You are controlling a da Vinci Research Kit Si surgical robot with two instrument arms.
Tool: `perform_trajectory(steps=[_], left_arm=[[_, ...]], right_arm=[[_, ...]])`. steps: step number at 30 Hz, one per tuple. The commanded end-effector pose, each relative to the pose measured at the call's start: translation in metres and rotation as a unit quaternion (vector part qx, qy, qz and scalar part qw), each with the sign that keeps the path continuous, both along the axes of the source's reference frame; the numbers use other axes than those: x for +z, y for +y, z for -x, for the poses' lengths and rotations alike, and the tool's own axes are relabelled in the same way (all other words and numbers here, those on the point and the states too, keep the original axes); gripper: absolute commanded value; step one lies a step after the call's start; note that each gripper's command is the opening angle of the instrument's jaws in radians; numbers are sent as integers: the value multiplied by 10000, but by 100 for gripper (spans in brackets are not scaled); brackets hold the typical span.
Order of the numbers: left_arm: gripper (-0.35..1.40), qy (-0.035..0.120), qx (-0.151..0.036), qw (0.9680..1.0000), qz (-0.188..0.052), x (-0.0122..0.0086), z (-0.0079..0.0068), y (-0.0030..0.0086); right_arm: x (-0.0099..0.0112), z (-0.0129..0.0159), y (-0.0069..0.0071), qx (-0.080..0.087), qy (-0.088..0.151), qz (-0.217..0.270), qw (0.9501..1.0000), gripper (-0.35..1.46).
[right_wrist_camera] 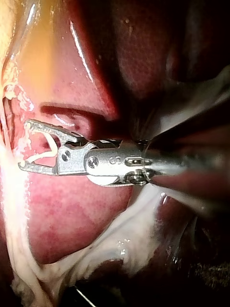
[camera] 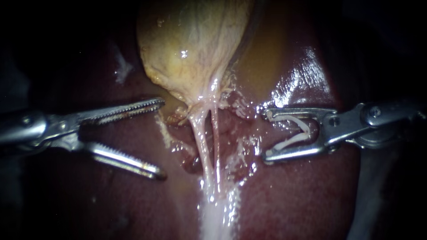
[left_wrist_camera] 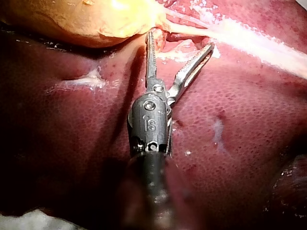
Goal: Grabbing gallbladder
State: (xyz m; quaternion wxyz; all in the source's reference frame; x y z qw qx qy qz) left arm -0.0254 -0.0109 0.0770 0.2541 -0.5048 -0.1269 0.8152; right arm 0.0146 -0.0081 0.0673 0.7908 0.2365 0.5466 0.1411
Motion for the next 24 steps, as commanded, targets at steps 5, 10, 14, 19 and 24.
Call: perform_trajectory(steps=[5, 10, 14, 19, 24], left_arm=[[81, -8, 11, 10000, -7, -1, 0, 0], [66, -6, -41, 9999, -94, 0, 6, 5], [59, -1, -69, 9999, -128, 4, 16, 12], [52, 9, -101, 9998, -154, 12, 28, 19], [51, 59, -174, 9998, -127, 20, 36, 26]], right_arm=[[0, 0, 0, -1, 1, 0, 10000, 50], [-1, 0, 0, -2, 1, 0, 10000, 50], [-1, 0, 0, -2, 1, 0, 10000, 50], [-1, 0, 0, -2, 2, 0, 10000, 50], [-1, 0, 0, -2, 2, 0, 10000, 50]])
